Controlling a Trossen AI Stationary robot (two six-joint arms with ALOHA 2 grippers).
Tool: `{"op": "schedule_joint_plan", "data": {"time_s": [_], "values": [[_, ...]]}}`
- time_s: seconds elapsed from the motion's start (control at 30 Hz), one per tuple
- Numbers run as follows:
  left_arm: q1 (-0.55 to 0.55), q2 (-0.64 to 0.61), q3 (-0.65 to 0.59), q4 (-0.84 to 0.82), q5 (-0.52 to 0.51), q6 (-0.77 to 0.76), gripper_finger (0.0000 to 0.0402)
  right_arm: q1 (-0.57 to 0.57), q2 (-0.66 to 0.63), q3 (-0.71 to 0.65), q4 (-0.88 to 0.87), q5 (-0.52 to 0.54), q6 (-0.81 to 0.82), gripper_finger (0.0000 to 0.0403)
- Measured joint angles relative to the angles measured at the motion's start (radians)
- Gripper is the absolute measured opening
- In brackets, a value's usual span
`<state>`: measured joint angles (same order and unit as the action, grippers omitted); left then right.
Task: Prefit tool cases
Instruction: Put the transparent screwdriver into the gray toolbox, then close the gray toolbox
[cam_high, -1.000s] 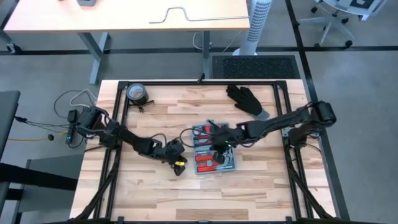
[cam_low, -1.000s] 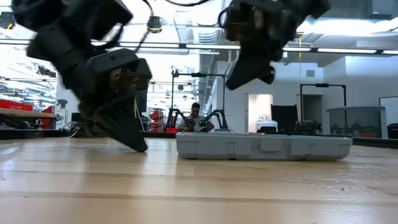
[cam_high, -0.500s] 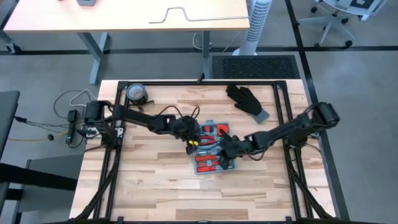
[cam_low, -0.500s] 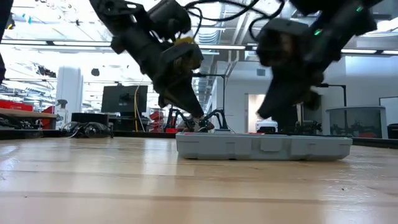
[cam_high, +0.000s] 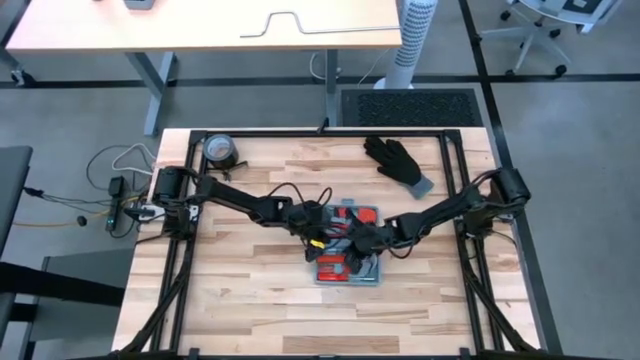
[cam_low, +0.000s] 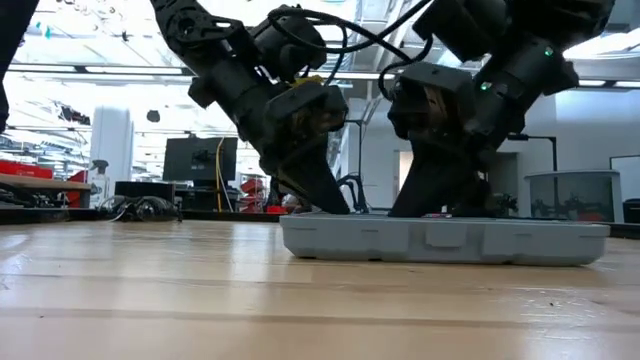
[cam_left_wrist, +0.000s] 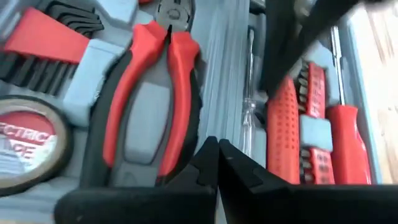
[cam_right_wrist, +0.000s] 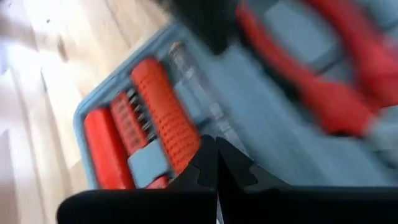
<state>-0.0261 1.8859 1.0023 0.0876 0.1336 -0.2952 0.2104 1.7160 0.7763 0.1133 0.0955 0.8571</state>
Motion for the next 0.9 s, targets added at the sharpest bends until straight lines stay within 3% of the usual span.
{"op": "schedule_joint_plan", "data": {"time_s": [0.27, 0.4, 0.63, 0.9], "values": [[0.07, -0.193, -0.003, -0.057, -0.063, 0.138, 0.0, 0.091, -0.193, -0.001, -0.109, 0.083, 0.022, 0.0], [0.165, -0.207, -0.004, -0.086, -0.076, 0.213, 0.0, 0.19, -0.207, 0.001, -0.126, 0.093, 0.111, 0.0], [0.367, -0.141, 0.009, -0.068, 0.021, 0.322, 0.0, 0.366, -0.094, 0.0, -0.123, 0.089, 0.313, 0.0], [0.489, 0.009, 0.086, -0.076, 0.236, 0.365, 0.0, 0.375, -0.008, -0.002, -0.141, 0.089, 0.414, 0.0]]}}
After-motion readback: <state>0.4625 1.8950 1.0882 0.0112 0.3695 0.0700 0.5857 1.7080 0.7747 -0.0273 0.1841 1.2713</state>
